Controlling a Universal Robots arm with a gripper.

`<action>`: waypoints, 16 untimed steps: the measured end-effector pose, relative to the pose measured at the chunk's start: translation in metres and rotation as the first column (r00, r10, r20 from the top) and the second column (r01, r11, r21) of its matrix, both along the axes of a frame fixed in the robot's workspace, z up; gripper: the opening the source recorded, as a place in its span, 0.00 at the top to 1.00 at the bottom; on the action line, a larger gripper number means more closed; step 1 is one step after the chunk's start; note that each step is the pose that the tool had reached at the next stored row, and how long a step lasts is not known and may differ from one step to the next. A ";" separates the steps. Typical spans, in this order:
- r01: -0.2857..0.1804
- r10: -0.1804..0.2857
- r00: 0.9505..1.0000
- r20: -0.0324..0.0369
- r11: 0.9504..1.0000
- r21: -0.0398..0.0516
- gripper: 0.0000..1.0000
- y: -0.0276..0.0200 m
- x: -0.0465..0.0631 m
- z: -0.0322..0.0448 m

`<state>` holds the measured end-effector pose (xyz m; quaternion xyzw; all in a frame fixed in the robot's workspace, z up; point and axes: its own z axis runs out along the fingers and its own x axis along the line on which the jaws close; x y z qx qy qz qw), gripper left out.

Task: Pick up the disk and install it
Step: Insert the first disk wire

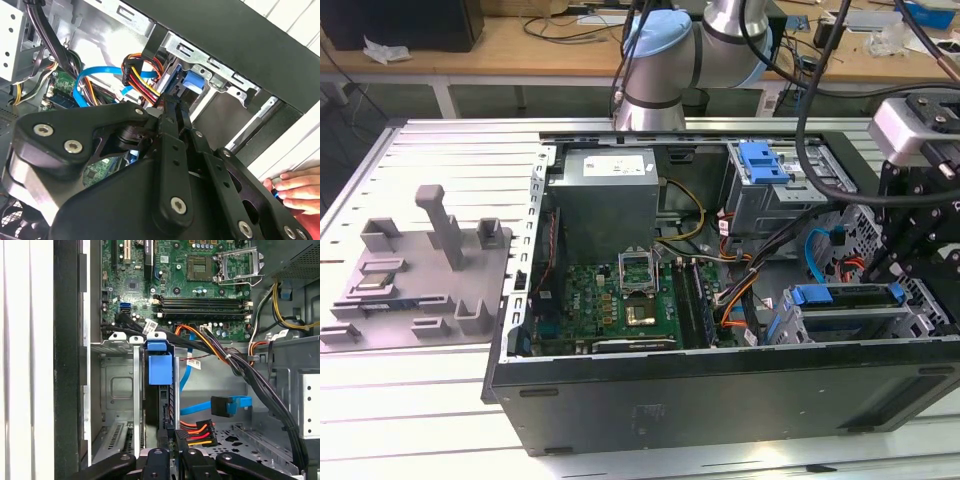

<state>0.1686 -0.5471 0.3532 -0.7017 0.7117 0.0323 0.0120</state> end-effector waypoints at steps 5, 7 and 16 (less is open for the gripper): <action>0.000 0.000 1.000 0.000 1.000 0.006 0.84 0.0000 0.002 -0.0013; 0.003 -0.003 1.000 0.001 1.000 0.007 0.84 -0.0002 0.002 -0.0019; 0.009 -0.009 1.000 0.001 1.000 0.007 0.84 -0.0006 0.001 -0.0038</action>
